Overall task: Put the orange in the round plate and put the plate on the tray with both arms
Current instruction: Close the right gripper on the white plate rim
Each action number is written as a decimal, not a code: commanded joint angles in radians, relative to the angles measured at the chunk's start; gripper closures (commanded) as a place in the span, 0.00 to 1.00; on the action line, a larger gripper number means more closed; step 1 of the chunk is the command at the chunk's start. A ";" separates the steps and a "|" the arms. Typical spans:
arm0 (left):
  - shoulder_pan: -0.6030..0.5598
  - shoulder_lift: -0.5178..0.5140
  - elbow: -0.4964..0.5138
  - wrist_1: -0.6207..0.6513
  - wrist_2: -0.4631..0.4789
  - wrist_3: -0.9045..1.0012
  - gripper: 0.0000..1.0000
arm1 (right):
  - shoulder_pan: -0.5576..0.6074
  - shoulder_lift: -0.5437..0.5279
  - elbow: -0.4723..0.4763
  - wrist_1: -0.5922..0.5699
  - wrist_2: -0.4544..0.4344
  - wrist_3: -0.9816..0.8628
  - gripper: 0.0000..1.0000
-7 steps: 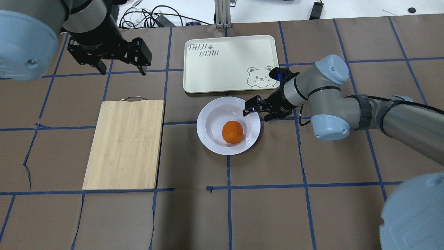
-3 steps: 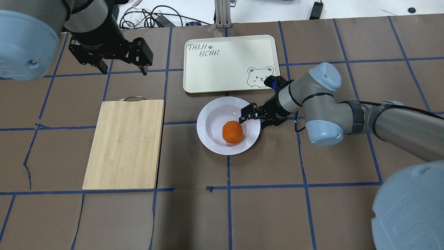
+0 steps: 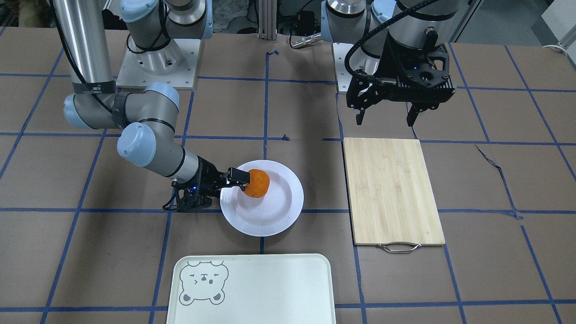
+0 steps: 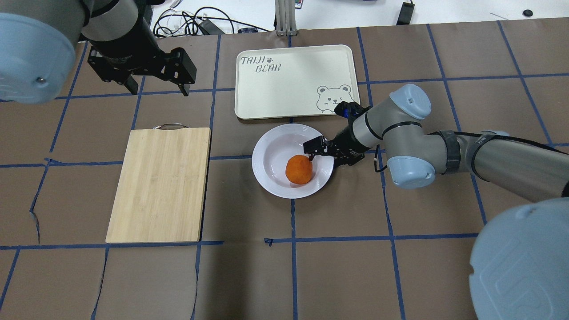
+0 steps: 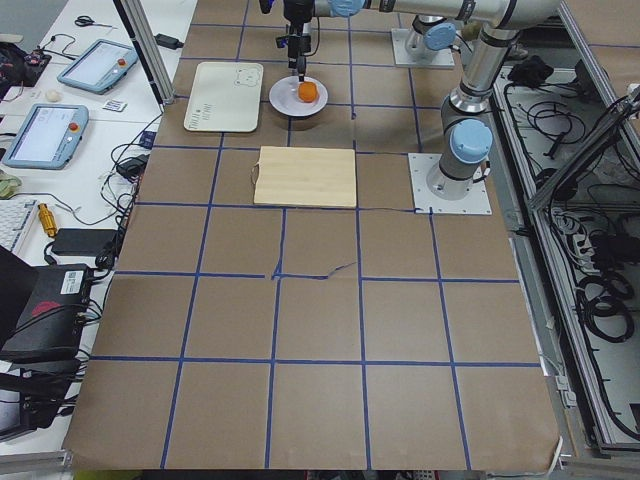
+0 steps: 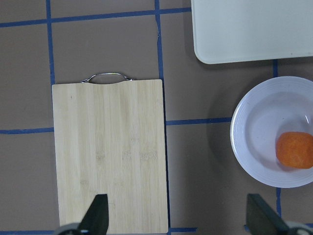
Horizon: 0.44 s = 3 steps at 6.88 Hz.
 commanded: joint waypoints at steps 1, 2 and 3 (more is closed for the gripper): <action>0.000 0.000 0.001 0.000 -0.002 0.000 0.00 | 0.000 0.000 -0.004 0.000 -0.005 0.002 0.14; 0.000 0.000 0.001 0.000 -0.002 0.000 0.00 | -0.001 -0.009 -0.017 0.001 -0.004 0.000 0.13; 0.000 0.000 0.001 0.000 -0.002 0.000 0.00 | -0.003 -0.007 -0.040 0.003 -0.011 0.000 0.13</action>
